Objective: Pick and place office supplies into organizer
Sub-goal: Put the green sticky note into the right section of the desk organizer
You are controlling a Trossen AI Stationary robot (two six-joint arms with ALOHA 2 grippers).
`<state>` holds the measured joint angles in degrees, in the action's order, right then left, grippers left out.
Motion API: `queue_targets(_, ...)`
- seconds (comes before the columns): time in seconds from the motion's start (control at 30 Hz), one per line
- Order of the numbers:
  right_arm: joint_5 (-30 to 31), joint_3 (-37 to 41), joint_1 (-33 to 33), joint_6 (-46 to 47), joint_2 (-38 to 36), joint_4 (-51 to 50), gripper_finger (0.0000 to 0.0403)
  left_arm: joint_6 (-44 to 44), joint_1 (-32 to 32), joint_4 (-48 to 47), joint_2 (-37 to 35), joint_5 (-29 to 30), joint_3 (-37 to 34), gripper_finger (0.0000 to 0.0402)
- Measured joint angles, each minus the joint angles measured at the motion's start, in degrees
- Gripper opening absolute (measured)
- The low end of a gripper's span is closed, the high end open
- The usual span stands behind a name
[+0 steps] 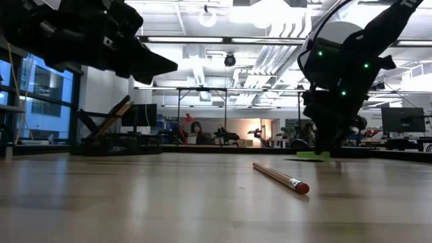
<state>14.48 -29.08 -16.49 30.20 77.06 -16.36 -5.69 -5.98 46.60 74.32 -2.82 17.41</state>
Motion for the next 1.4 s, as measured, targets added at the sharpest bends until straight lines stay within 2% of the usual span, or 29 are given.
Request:
queue_targets(0.1, 0.0, 0.0, 0.0, -1.1, 0.0, 0.8, 0.0126, 0.2, 0.0, -0.1, 0.0, -0.1, 0.0, 0.0003)
queue_targets(0.23, -0.3, 0.0, 0.0, -2.2, 0.0, 1.1, 0.0054, 0.5, 0.0, -0.1, 0.0, -0.1, 0.0, 0.0001)
queue_targets(0.33, 1.6, 0.0, 1.0, -3.0, 0.0, 2.9, 0.0009, 0.5, 0.0, -0.4, 0.0, -0.1, 0.0, 0.0003)
queue_targets(0.43, 4.4, 0.0, 3.4, -4.6, 0.0, 7.5, 0.0008, 0.0, 0.0, -1.1, 0.0, 0.2, 0.0, 0.0001)
queue_targets(0.63, 6.4, -0.5, 11.0, -10.6, 0.0, 17.1, 0.0001, -1.7, 0.0, -1.4, 0.0, 4.0, 0.0, 0.0007)
queue_targets(0.8, 11.2, -5.0, 17.8, -18.7, 0.0, 16.6, 0.0001, -7.2, 0.0, -0.1, 0.0, -0.8, 1.3, 0.0024)
queue_targets(0.93, 15.7, -10.9, 21.8, -25.3, 0.0, 16.7, 0.0, -6.2, 0.0, -6.4, 0.4, -1.7, 5.1, 0.006)
queue_targets(1.07, 17.2, -16.4, 25.4, -31.7, 0.9, 16.2, 0.0, -1.4, -0.1, -13.8, 0.6, 1.4, 10.1, 0.0121)
queue_targets(1.27, 19.2, -22.8, 29.5, -36.7, 6.6, 10.6, 0.0, 7.3, -0.1, -19.1, 0.6, 0.5, 16.9, 0.0214)
queue_targets(1.4, 22.7, -25.1, 31.9, -39.2, 9.7, 9.7, 0.0, 10.6, 0.0, -29.4, 0.6, 2.9, 21.7, 0.0252)
